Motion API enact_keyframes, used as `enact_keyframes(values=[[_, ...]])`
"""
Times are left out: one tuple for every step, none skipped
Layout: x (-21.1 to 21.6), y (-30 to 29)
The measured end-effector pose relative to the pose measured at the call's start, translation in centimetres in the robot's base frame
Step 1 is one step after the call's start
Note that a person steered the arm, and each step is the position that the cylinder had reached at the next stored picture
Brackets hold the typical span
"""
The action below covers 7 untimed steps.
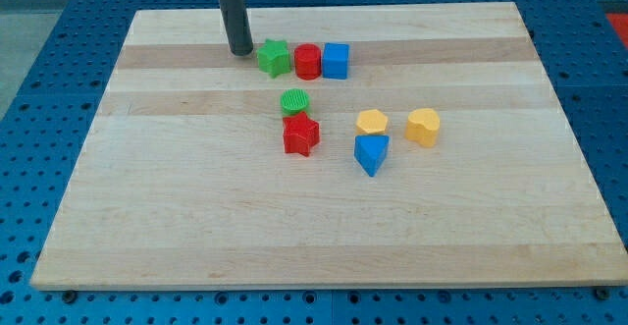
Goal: Push the green star downwards slightly
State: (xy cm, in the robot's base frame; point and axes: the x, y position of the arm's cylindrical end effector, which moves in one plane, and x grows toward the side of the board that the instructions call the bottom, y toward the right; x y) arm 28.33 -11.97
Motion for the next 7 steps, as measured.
enact_keyframes(values=[[0.0, 0.5], [0.0, 0.7], [0.0, 1.3], [0.0, 2.0], [0.0, 2.4], [0.0, 2.5], [0.0, 2.5]])
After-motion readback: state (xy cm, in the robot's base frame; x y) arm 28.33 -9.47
